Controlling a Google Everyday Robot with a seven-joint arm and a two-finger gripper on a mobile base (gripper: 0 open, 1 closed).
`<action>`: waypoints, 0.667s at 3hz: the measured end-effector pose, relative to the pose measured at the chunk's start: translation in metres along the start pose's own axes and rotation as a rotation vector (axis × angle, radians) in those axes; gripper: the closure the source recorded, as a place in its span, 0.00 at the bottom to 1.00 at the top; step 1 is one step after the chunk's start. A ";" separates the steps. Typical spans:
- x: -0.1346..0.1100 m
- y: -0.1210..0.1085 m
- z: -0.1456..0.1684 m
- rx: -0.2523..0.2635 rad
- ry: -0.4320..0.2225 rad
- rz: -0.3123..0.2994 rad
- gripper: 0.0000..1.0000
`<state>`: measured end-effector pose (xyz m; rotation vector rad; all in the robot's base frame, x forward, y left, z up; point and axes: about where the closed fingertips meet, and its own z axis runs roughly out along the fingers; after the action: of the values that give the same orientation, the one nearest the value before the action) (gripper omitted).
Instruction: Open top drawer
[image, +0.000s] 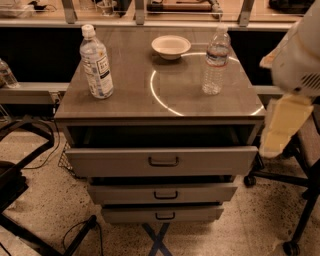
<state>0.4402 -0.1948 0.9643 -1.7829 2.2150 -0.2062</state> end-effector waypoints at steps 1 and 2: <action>-0.008 0.017 0.039 -0.035 0.085 -0.024 0.00; -0.017 0.034 0.094 -0.101 0.139 -0.047 0.00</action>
Offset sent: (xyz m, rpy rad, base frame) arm 0.0043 0.0492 -0.1727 -0.1785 0.2419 0.0364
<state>0.4406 -0.1644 0.8680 -1.9293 2.3184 -0.2383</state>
